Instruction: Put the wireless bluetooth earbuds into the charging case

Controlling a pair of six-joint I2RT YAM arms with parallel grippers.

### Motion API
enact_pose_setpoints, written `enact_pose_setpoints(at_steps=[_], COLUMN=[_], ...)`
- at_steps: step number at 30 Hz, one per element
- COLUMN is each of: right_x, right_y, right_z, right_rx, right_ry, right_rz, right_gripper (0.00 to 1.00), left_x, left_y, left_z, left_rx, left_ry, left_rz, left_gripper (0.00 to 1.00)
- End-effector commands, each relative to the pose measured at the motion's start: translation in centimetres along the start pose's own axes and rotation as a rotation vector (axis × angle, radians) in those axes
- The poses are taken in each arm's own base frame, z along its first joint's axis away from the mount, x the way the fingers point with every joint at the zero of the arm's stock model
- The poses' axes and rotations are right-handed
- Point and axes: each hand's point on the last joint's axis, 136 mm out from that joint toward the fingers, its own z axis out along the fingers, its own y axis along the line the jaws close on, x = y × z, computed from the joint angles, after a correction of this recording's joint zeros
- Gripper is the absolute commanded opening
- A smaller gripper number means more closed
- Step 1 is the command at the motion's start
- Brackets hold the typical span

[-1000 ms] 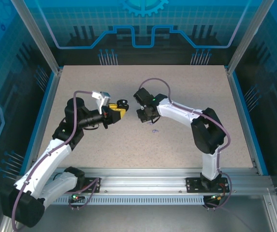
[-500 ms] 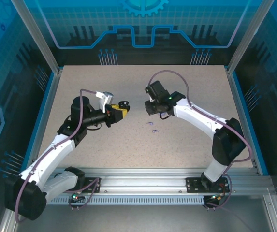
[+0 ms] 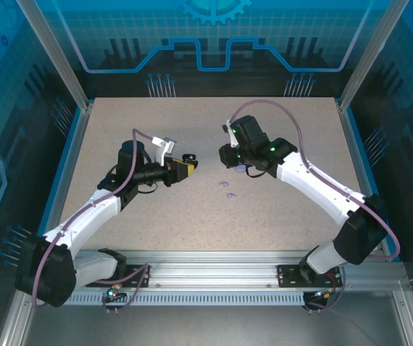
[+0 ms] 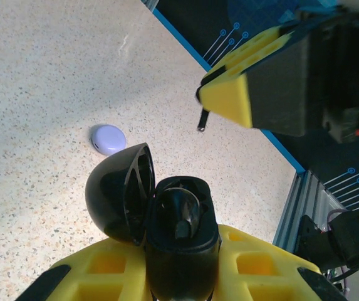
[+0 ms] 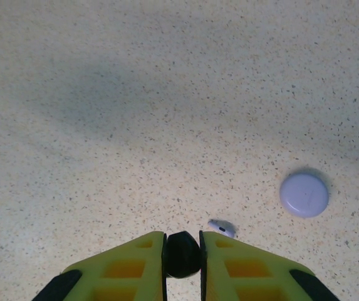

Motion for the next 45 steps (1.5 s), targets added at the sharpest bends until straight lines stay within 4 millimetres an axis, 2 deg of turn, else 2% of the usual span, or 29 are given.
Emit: enact_pose_setpoints(at_steps=[1,7,11,22,29,37,45], right_x=[-1.4,-2.3,-3.0,-4.1,-3.9,-3.6,-3.2], right_y=[0.9,2.4,3.6,7.3,9.2,9.5,8.9], right_z=[-1.9,-3.6,-4.6,-7.4,-8.1,-7.9,-7.6], right_rx=[-0.057,-0.127,-0.174,-0.295,-0.338,-0.319,-0.269], right_ry=[-0.056,-0.094,-0.122,-0.194,-0.207,-0.199,-0.183], right_rz=[-0.016,-0.031,-0.05,-0.13,-0.196,-0.231,-0.255], right_gripper=[0.2,0.2,0.2,0.21,0.21,0.22,0.22], left_x=[-0.2,0.5,0.7,0.3,-0.7,-2.0,-2.6], left_y=[-0.6,-1.5,-3.1,-5.2,-6.2,-7.0,-7.4], left_z=[0.3,1.3,1.8,1.8,1.7,1.3,1.0], left_rx=[0.057,0.111,0.18,0.263,0.29,0.304,0.296], left_ry=[0.001,0.034,0.046,0.041,0.024,0.0,-0.011], left_rz=[0.011,0.049,0.097,0.168,0.18,0.196,0.211], left_gripper=[0.18,0.18,0.19,0.19,0.19,0.19,0.19])
